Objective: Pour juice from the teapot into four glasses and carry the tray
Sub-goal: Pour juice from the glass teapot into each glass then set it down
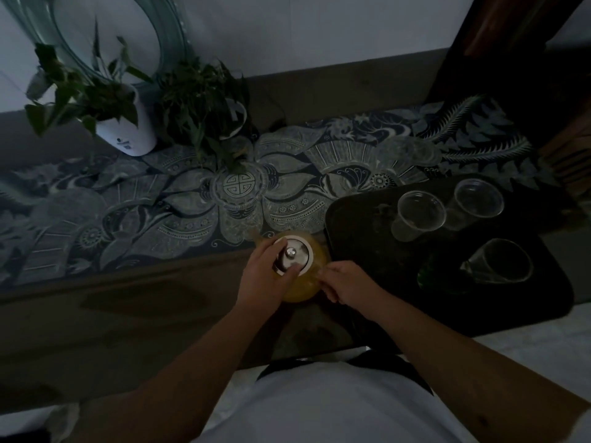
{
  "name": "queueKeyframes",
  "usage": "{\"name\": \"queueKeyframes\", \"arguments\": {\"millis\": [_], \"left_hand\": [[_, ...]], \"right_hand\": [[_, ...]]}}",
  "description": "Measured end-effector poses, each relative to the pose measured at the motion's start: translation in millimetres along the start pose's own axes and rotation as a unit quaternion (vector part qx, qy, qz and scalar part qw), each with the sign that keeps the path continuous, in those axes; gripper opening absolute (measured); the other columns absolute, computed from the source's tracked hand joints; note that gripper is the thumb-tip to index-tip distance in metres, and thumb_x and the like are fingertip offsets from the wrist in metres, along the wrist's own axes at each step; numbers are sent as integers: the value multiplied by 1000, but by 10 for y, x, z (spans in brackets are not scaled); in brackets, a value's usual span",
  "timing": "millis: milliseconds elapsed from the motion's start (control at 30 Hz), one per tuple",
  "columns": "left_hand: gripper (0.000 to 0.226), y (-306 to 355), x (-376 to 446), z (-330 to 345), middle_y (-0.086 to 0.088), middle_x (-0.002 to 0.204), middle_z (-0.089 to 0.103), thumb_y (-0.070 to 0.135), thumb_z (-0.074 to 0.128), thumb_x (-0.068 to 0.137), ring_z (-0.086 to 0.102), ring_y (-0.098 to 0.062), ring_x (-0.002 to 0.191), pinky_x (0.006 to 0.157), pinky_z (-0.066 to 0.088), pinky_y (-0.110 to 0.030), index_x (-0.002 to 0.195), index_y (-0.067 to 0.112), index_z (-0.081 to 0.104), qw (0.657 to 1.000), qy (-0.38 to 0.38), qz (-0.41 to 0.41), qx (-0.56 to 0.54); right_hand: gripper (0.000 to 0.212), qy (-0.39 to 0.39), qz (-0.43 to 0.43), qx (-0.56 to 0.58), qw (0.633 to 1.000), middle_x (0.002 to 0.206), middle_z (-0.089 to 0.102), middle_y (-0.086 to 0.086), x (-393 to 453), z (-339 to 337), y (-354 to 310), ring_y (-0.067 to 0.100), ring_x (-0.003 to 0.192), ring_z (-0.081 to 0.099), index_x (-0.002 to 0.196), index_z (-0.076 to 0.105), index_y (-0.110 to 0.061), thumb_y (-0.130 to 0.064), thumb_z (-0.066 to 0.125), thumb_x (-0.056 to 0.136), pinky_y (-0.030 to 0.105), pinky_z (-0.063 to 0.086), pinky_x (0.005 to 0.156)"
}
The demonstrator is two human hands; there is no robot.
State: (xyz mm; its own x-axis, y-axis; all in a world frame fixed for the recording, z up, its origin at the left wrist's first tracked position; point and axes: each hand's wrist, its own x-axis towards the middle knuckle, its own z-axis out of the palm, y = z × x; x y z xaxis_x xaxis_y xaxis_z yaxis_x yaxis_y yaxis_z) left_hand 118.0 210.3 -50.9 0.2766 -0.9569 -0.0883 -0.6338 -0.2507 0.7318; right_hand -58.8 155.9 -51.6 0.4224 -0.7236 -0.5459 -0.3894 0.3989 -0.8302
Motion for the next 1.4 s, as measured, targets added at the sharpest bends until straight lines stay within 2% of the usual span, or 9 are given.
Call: {"name": "queueKeyframes", "arguments": {"millis": [100, 200, 333, 633, 767, 933, 1100, 1333, 1400], "left_hand": [[56, 21, -21, -1, 8, 141, 52, 28, 77, 84, 46, 6, 119, 93, 31, 3, 135, 20, 56, 999, -7, -12, -37], [57, 21, -20, -6, 5, 144, 51, 29, 78, 82, 41, 7, 120, 85, 24, 9, 135, 21, 58, 999, 4, -30, -38], [56, 28, -17, -26, 1, 145, 53, 30, 80, 79, 41, 5, 121, 86, 22, 8, 132, 20, 61, 999, 15, -36, -38], [57, 76, -153, -3, -2, 142, 57, 31, 81, 78, 52, -11, 130, 103, 35, -19, 130, 19, 63, 999, 12, -22, -41], [55, 187, -215, 2, -2, 139, 59, 28, 83, 77, 52, -12, 129, 104, 35, -18, 128, 18, 64, 999, 21, -4, -40], [53, 373, -255, -40, 4, 130, 61, 27, 82, 78, 56, -6, 115, 91, 29, 3, 126, 15, 65, 999, 20, 44, -25], [53, 626, -285, -95, 1, 136, 59, 29, 82, 77, 55, -14, 126, 107, 43, -31, 126, 15, 65, 995, 26, 94, -30], [49, 1132, -314, -39, 4, 124, 65, 29, 82, 77, 59, -6, 110, 92, 37, -3, 121, 15, 67, 988, 1, 151, -42], [49, 1295, -321, -7, 3, 122, 67, 30, 82, 76, 61, -7, 108, 92, 42, -9, 120, 14, 68, 984, 2, 173, -41]], "right_hand": [[36, 8, 0, 15, 1000, 49, 44, -1, 5, 25, 11, 5, 39, 37, 57, 52, -15, -22, 54, 93, 17, 32, 40], [36, 40, -24, -31, 998, 53, 42, 0, 34, 70, 50, 8, 46, 39, 57, 50, -15, -26, 56, 91, 24, 34, 51], [43, 62, -45, -33, 997, 50, 40, -5, 14, 103, 84, 6, 46, 37, 50, 45, -20, -26, 56, 91, 24, 32, 50], [43, 64, -43, -3, 997, 49, 39, -6, -133, 77, 140, 3, 43, 37, 52, 44, -18, -23, 57, 92, 20, 33, 48], [43, 61, -30, 16, 998, 42, 41, -12, -264, 26, 127, -1, 40, 38, 51, 46, -19, -23, 55, 93, 16, 34, 45], [43, 83, -37, 41, 995, 44, 39, -10, -476, -67, 57, 3, 42, 36, 52, 44, -18, -24, 56, 93, 19, 33, 47], [41, 93, -34, 63, 993, 42, 40, -12, -780, -197, -125, 1, 39, 37, 54, 48, -17, -23, 55, 94, 14, 33, 42], [42, 142, -17, 77, 987, 39, 35, -6, -1278, -512, -311, 5, 34, 31, 52, 46, -17, -25, 55, 93, 18, 27, 37], [48, 162, -17, 80, 983, 39, 34, -6, -1403, -623, -348, 6, 34, 30, 46, 43, -21, -23, 55, 93, 20, 26, 38]]}}
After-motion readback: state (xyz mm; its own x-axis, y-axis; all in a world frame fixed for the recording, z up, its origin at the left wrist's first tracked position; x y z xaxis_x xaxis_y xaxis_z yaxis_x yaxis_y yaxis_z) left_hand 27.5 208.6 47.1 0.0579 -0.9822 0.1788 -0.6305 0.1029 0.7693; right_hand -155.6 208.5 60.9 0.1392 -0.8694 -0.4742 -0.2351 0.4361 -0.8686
